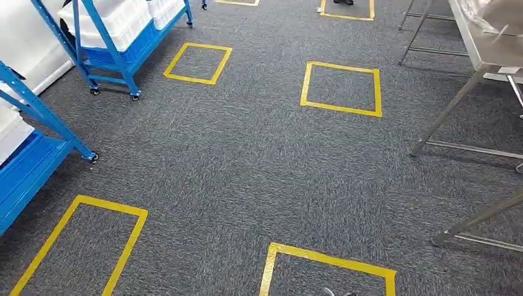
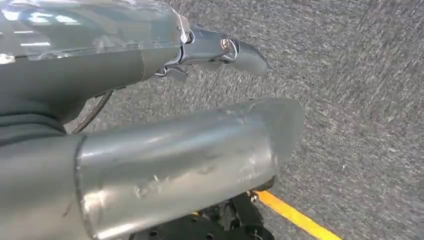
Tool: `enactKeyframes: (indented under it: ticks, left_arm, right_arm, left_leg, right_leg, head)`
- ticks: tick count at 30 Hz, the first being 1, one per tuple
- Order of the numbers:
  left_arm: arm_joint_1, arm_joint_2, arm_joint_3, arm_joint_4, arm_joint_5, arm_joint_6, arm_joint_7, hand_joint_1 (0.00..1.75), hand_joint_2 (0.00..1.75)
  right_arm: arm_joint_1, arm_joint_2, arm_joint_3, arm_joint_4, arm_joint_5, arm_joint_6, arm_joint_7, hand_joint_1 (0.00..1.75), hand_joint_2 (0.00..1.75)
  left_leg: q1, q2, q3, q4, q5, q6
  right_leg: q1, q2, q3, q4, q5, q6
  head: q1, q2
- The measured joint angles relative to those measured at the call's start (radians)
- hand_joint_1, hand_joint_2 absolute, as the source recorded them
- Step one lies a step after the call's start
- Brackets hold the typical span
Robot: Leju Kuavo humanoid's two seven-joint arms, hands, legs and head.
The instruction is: Take the parts from the cabinet and place them on the table.
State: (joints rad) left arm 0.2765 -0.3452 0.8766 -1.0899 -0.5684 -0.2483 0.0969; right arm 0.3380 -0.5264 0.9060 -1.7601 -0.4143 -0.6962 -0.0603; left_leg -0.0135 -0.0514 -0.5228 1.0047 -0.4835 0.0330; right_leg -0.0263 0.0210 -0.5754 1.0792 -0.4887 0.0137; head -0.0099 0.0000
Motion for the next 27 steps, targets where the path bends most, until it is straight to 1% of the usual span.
enactKeyframes:
  ticks: [1,2,3,4,5,6,7,8,9,10,11,12,13,14,15,16,17,18,19,20,21,22,23,24,25,26,27]
  left_arm:
    - [0.000,0.000,-0.002,0.000,0.001,0.000,0.000,0.00,0.00]
    - [0.001,0.000,-0.004,0.000,0.001,0.000,0.001,0.00,0.00]
    - [0.003,0.000,-0.005,0.000,0.002,0.001,0.001,0.00,0.00]
    - [0.005,0.000,-0.005,0.000,0.002,0.002,0.001,0.00,0.00]
    - [0.007,0.000,-0.005,0.000,0.002,0.003,0.001,0.00,0.00]
    - [0.008,0.001,-0.005,0.000,0.002,0.003,0.001,0.00,0.00]
    - [0.008,0.001,-0.007,0.000,0.002,0.003,0.001,0.00,0.00]
    - [0.008,0.001,-0.008,0.000,0.002,0.003,0.001,0.00,0.00]
    - [0.007,0.001,-0.009,0.000,0.002,0.003,0.001,0.00,0.00]
    - [0.008,0.001,-0.010,0.000,0.002,0.003,0.001,0.00,0.00]
    - [0.008,0.001,-0.011,0.000,0.004,0.003,0.001,0.00,0.00]
    - [0.010,0.001,-0.012,0.000,0.008,0.003,0.001,0.00,0.00]
    - [0.011,0.001,-0.015,0.000,0.016,0.005,0.002,0.00,0.00]
    - [0.013,0.001,-0.019,0.000,0.022,0.005,0.003,0.00,0.00]
    - [0.014,0.001,-0.021,0.000,0.028,0.005,0.006,0.00,1.75]
    - [0.013,0.002,-0.022,0.000,0.035,0.005,0.008,0.00,1.75]
    - [0.012,0.002,-0.023,0.000,0.035,0.002,0.011,0.00,1.75]
    - [0.012,0.002,-0.022,0.000,0.034,0.002,0.013,0.00,1.75]
    - [0.012,0.002,-0.017,0.000,0.032,-0.002,0.018,0.00,1.75]
    - [0.013,0.002,-0.011,0.000,0.024,-0.004,0.018,0.00,1.75]
    - [0.012,0.002,-0.006,0.000,0.019,-0.005,0.018,0.00,1.75]
    - [0.010,0.000,-0.003,0.000,0.013,-0.006,0.018,0.00,1.75]
    - [0.006,0.000,0.003,0.000,0.007,-0.008,0.017,0.00,1.75]
    - [-0.001,0.000,0.008,0.000,-0.001,-0.010,0.014,0.00,1.75]
    - [-0.004,0.000,0.014,0.000,-0.010,-0.013,0.010,0.00,1.75]
    - [-0.007,0.000,0.019,0.000,-0.014,-0.016,0.006,0.00,1.75]
    - [-0.010,0.000,0.027,0.000,-0.023,-0.020,0.005,0.00,1.75]
  right_arm:
    - [-0.002,-0.001,0.000,0.000,0.000,0.000,0.001,0.00,0.00]
    - [-0.002,-0.001,0.000,0.000,0.000,0.000,0.002,0.00,0.00]
    - [-0.002,-0.001,0.000,0.000,0.000,0.000,0.002,0.00,0.00]
    - [-0.002,-0.002,0.000,0.000,0.000,0.000,0.003,0.00,0.00]
    - [-0.002,-0.002,0.000,0.000,0.000,0.000,0.003,0.00,0.00]
    - [-0.003,-0.002,0.000,0.000,0.000,0.000,0.003,0.00,0.00]
    - [-0.002,-0.002,0.000,-0.001,0.000,0.000,0.003,0.00,0.00]
    - [-0.002,-0.002,0.000,-0.003,0.000,0.000,0.003,0.00,0.00]
    - [-0.001,-0.002,0.000,-0.003,0.000,0.000,0.003,0.00,0.00]
    - [0.000,-0.002,0.000,-0.003,0.000,0.000,0.003,0.00,0.00]
    - [0.000,-0.002,0.000,-0.003,0.000,0.000,0.003,0.00,0.00]
    - [-0.001,-0.002,0.000,-0.003,0.000,0.000,0.003,0.00,0.00]
    - [-0.001,-0.002,0.000,-0.003,0.000,0.000,0.003,0.00,0.00]
    - [-0.002,-0.002,0.000,-0.003,0.000,0.000,0.003,0.00,0.00]
    - [-0.004,-0.002,0.000,-0.003,-0.003,0.000,0.003,0.00,0.00]
    - [-0.006,-0.002,0.000,-0.002,-0.006,0.001,0.003,0.00,0.00]
    - [-0.011,-0.001,0.002,0.000,-0.010,0.003,0.003,0.00,0.00]
    - [-0.016,-0.001,0.004,0.003,-0.015,0.006,0.001,0.00,0.00]
    - [-0.023,0.000,0.007,0.007,-0.019,0.010,-0.001,0.00,0.00]
    - [-0.029,0.001,0.010,0.011,-0.021,0.014,-0.004,0.00,0.00]
    - [-0.033,0.001,0.012,0.013,-0.023,0.016,-0.006,0.00,0.00]
    - [-0.038,0.002,0.013,0.020,-0.024,0.018,-0.008,0.00,0.00]
    - [-0.042,0.003,0.015,0.026,-0.026,0.018,-0.013,0.00,0.00]
    - [-0.043,0.003,0.018,0.032,-0.029,0.020,-0.015,0.00,0.00]
    - [-0.043,0.004,0.022,0.040,-0.035,0.020,-0.017,0.00,0.00]
    - [-0.042,0.004,0.025,0.047,-0.037,0.021,-0.019,0.00,0.00]
    - [-0.043,0.005,0.027,0.053,-0.041,0.021,-0.023,0.00,0.00]
  left_leg:
    - [-0.007,-0.005,-0.008,0.010,-0.007,-0.008]
    - [-0.006,-0.011,-0.010,0.014,-0.012,-0.012]
    - [-0.003,-0.012,-0.011,0.012,-0.012,-0.016]
    - [-0.002,-0.016,-0.010,0.009,-0.010,-0.022]
    - [-0.002,-0.019,-0.010,0.011,-0.012,-0.025]
    - [0.000,-0.002,-0.009,0.021,-0.020,-0.030]
    - [0.000,0.023,-0.023,0.052,-0.044,-0.038]
    - [0.004,0.035,-0.057,0.119,-0.086,-0.046]
    - [0.008,0.038,-0.101,0.206,-0.129,-0.051]
    - [0.012,0.039,-0.141,0.284,-0.159,-0.054]
    - [0.015,0.040,-0.167,0.334,-0.164,-0.057]
    - [0.017,0.042,-0.166,0.325,-0.144,-0.058]
    - [0.017,0.044,-0.143,0.274,-0.107,-0.057]
    - [0.017,0.049,-0.099,0.182,-0.057,-0.054]
    - [0.016,0.063,-0.047,0.080,-0.012,-0.048]
    - [0.012,0.095,-0.019,0.014,-0.006,-0.041]
    - [0.004,0.089,-0.020,0.009,-0.005,-0.037]
    - [0.003,0.084,-0.021,0.010,-0.007,-0.030]
    - [0.000,0.079,-0.022,0.009,-0.006,-0.027]
    - [-0.003,0.072,-0.020,0.002,-0.003,-0.020]
    - [0.006,0.064,-0.005,-0.019,0.010,-0.010]
    - [0.005,0.060,0.004,-0.031,0.017,-0.008]
    - [0.006,0.058,0.005,-0.033,0.021,0.001]
    - [0.006,0.052,0.003,-0.033,0.020,0.003]
    - [0.004,0.044,0.002,-0.031,0.019,0.005]
    - [0.003,0.037,0.002,-0.030,0.018,0.006]
    - [0.003,0.029,0.003,-0.028,0.017,0.006]
  right_leg:
    - [0.004,0.015,0.008,-0.020,-0.018,-0.002]
    - [0.001,0.005,0.008,-0.023,-0.014,-0.008]
    - [0.005,0.002,0.008,-0.023,-0.014,-0.012]
    - [0.009,-0.001,0.009,-0.023,-0.014,-0.017]
    - [0.004,-0.005,0.009,-0.029,-0.010,-0.023]
    - [0.002,-0.014,0.012,-0.035,-0.007,-0.031]
    - [0.002,-0.018,0.014,-0.038,-0.008,-0.037]
    - [0.004,-0.026,0.014,-0.039,-0.008,-0.039]
    - [0.005,-0.034,0.013,-0.039,-0.009,-0.040]
    - [0.007,-0.042,0.012,-0.039,-0.009,-0.041]
    - [0.008,-0.049,0.013,-0.038,-0.011,-0.041]
    - [0.008,-0.056,0.014,-0.038,-0.012,-0.041]
    - [0.008,-0.061,0.016,-0.038,-0.014,-0.040]
    - [0.008,-0.068,0.020,-0.038,-0.016,-0.038]
    - [0.008,-0.073,0.025,-0.039,-0.017,-0.037]
    - [0.009,-0.078,0.026,-0.039,-0.019,-0.034]
    - [0.012,-0.080,0.029,-0.039,-0.021,-0.026]
    - [0.011,-0.083,0.029,-0.041,-0.021,-0.019]
    - [0.008,-0.087,0.031,-0.043,-0.020,-0.015]
    - [0.006,-0.094,0.036,-0.048,-0.018,-0.008]
    - [0.009,-0.094,0.040,-0.048,-0.022,0.000]
    - [0.004,-0.064,0.036,-0.027,-0.035,0.000]
    - [0.005,-0.040,0.009,0.026,-0.073,-0.002]
    - [0.005,-0.029,-0.031,0.104,-0.115,-0.003]
    - [0.005,-0.025,-0.070,0.182,-0.148,-0.002]
    - [0.005,-0.023,-0.098,0.230,-0.159,-0.001]
    - [0.005,-0.023,-0.106,0.237,-0.146,-0.001]
  head:
    - [0.000,0.000]
    - [0.000,0.000]
    - [-0.002,0.000]
    - [-0.001,0.000]
    - [-0.001,0.000]
    - [-0.002,0.000]
    - [-0.008,0.000]
    - [-0.010,0.000]
    - [-0.011,0.000]
    - [-0.010,0.000]
    - [-0.010,0.000]
    - [-0.011,0.000]
    - [-0.010,0.000]
    - [-0.010,0.000]
    - [-0.010,0.000]
    - [-0.010,0.000]
    - [-0.008,0.000]
    - [-0.010,0.000]
    - [-0.009,0.000]
    - [-0.009,0.000]
    - [-0.009,0.000]
    - [-0.006,0.000]
    - [-0.005,0.000]
    - [-0.003,0.000]
    - [-0.004,0.000]
    - [-0.005,0.000]
    - [-0.004,0.000]
